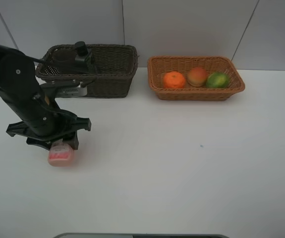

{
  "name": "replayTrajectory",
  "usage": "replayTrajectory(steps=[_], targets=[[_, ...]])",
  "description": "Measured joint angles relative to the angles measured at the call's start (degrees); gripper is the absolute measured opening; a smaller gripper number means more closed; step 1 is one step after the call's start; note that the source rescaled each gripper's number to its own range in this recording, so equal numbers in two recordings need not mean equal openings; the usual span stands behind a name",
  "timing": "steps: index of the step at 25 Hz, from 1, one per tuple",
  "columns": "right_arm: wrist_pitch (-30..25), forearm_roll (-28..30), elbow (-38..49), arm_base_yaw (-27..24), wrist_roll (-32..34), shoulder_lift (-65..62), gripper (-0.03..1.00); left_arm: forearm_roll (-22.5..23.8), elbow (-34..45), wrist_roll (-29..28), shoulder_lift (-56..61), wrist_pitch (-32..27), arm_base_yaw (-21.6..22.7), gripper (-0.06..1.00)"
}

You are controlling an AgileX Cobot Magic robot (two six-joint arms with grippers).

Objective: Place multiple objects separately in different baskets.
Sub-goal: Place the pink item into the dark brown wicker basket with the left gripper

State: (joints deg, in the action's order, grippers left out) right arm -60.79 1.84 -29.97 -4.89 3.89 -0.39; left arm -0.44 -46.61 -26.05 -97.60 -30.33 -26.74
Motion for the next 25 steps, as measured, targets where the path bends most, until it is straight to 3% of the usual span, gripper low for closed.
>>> replayTrajectory(steps=[6,14,17,25], targets=[[0.0,0.0,0.0,0.0,0.0,0.0,1.0,3.8,-9.8,1.1,0.6,-6.5,0.0,0.63],[0.0,0.0,0.0,0.0,0.0,0.0,1.0,10.7,-21.9,2.2,0.6,-7.5,0.0,0.63],[0.0,0.0,0.0,0.0,0.0,0.0,1.0,14.3,-25.1,2.7,0.6,-3.8,0.0,0.63],[0.0,0.0,0.0,0.0,0.0,0.0,1.0,22.2,-26.1,3.0,-2.1,15.1,1.2,0.63]])
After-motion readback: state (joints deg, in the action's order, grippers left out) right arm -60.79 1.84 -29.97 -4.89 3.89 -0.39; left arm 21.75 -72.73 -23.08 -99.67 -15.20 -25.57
